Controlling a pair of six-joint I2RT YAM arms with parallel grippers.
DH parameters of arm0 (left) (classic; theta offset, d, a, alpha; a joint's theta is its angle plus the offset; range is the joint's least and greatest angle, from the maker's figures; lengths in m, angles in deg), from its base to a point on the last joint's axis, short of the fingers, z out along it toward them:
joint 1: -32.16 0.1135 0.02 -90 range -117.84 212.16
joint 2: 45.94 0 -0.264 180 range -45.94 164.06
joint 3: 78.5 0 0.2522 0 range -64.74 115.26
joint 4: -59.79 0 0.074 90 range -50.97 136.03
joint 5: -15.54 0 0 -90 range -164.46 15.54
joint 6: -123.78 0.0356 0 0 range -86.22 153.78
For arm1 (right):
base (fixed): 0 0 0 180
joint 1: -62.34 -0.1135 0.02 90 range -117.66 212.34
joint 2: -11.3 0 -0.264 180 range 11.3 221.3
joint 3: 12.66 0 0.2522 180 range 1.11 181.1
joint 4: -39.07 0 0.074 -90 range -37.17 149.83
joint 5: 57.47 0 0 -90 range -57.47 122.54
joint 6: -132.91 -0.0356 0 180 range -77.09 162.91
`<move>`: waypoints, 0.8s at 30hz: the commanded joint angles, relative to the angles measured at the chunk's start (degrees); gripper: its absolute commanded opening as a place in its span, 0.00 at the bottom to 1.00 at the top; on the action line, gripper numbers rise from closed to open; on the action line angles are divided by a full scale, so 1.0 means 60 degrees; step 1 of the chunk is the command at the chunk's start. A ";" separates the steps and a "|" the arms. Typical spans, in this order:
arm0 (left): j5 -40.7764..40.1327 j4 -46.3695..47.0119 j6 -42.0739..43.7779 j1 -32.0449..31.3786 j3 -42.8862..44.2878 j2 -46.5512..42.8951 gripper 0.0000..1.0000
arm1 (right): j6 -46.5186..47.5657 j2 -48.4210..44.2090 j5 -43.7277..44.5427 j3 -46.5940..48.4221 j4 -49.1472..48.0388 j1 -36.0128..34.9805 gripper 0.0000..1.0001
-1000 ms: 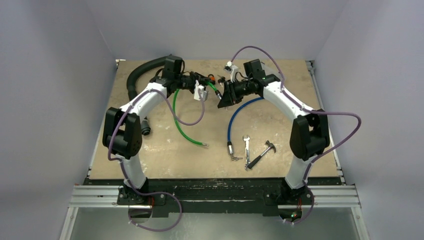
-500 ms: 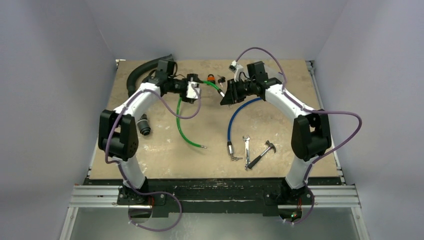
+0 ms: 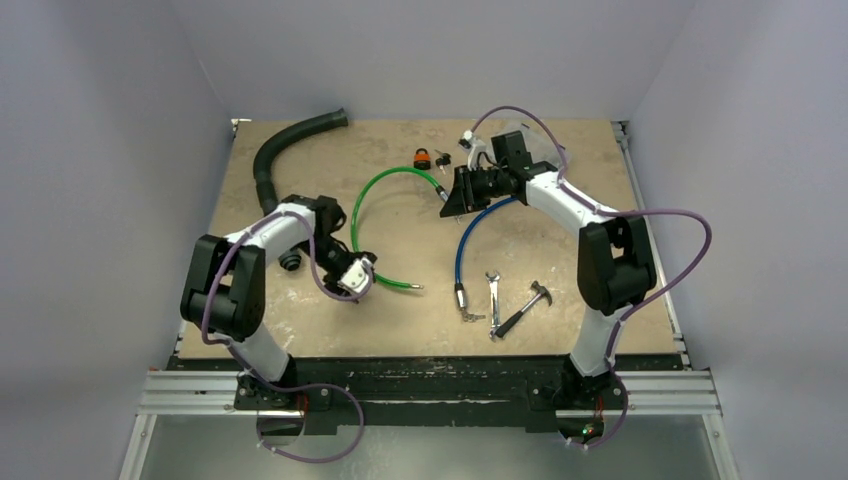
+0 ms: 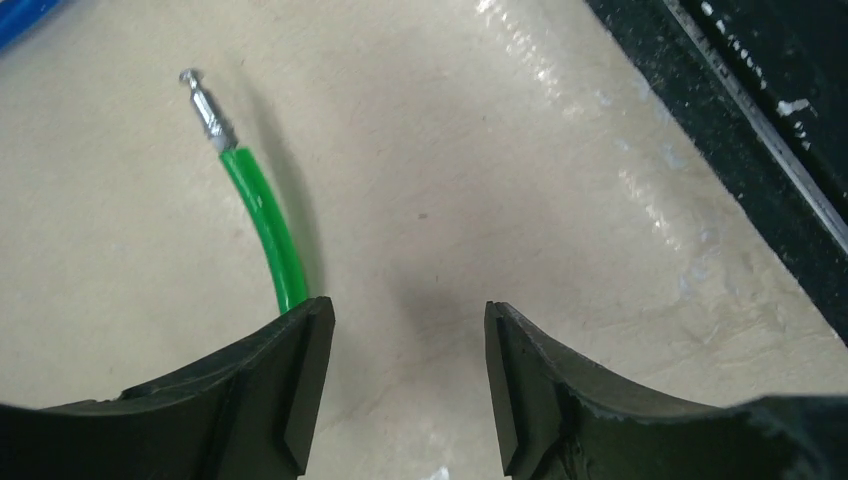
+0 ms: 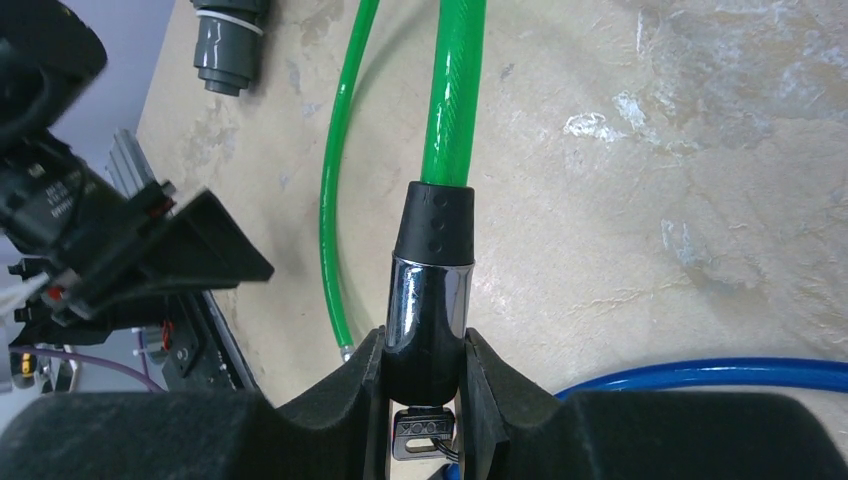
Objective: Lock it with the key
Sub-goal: Pick up the lock from the center of the board, then lock the lock.
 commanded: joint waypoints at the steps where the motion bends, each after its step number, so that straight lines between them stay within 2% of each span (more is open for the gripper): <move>1: 0.0412 0.0995 -0.0270 -0.0913 -0.0299 -0.0521 0.59 | 0.0012 -0.0204 -0.0377 0.0074 -0.0345 0.0060 0.00; 6: 0.0622 0.3129 -0.2535 -0.1369 -0.0644 -0.0564 0.57 | 0.0101 -0.0233 -0.0408 0.0054 -0.0212 0.0062 0.00; 13: 0.0080 0.4827 -0.3953 -0.1752 -0.1110 -0.0226 0.55 | 0.0097 -0.0314 -0.0431 -0.0076 -0.0260 0.0054 0.00; 21: -0.0387 0.5936 -0.5296 -0.1996 -0.1342 0.0102 0.42 | 0.0096 -0.0409 -0.0623 -0.0226 -0.0327 0.0054 0.00; 24: -0.0594 0.6677 -0.6203 -0.2227 -0.1489 0.0116 0.38 | 0.0082 -0.0431 -0.0720 -0.0280 -0.0347 0.0061 0.00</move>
